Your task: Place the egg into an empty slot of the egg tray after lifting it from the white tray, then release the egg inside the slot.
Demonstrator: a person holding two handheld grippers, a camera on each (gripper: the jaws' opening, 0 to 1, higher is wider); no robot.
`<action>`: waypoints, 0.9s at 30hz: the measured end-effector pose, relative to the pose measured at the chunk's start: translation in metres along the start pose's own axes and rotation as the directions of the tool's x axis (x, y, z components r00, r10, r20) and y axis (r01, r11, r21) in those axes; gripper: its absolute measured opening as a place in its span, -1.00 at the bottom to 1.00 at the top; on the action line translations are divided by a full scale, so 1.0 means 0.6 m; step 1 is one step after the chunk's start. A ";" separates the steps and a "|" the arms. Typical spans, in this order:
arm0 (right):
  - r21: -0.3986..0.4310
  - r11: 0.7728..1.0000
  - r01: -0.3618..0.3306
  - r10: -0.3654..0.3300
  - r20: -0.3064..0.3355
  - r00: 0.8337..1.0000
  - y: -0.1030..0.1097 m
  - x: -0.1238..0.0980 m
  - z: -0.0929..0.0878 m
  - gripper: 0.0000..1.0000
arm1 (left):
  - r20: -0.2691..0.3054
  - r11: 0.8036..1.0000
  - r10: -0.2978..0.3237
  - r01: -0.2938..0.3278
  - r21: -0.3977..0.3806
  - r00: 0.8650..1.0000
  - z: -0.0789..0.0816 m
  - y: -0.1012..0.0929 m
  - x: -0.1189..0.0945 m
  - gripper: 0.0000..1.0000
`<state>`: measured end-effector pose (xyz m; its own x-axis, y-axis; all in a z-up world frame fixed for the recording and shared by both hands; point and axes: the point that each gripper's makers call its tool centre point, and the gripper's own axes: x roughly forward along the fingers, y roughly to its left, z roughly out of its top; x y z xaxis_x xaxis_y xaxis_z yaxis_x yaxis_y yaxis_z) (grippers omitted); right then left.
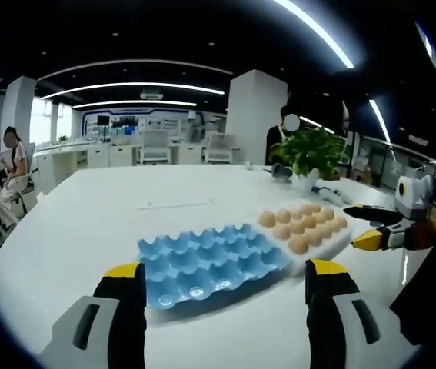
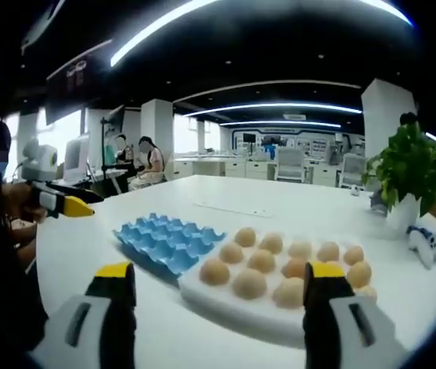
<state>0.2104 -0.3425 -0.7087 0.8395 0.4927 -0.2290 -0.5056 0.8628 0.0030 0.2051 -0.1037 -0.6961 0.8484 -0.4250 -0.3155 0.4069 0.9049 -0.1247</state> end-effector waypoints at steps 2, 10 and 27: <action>0.003 1.000 0.001 -0.001 -0.003 1.000 0.000 0.000 -0.001 0.85 | -0.002 1.000 -0.002 0.002 0.001 1.000 -0.001 0.000 0.000 0.70; 0.002 1.000 -0.003 0.003 -0.010 1.000 0.002 0.002 -0.005 0.85 | -0.002 1.000 -0.005 0.005 -0.001 1.000 -0.001 0.000 0.000 0.69; 0.007 1.000 -0.008 0.009 -0.015 1.000 0.004 0.001 -0.009 0.85 | 0.004 1.000 -0.005 0.005 0.007 1.000 -0.001 -0.002 -0.002 0.66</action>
<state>0.2083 -0.3409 -0.7144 0.8320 0.4983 -0.2439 -0.5113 0.8593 0.0117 0.2033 -0.1042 -0.6959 0.8478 -0.4296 -0.3111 0.4133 0.9026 -0.1200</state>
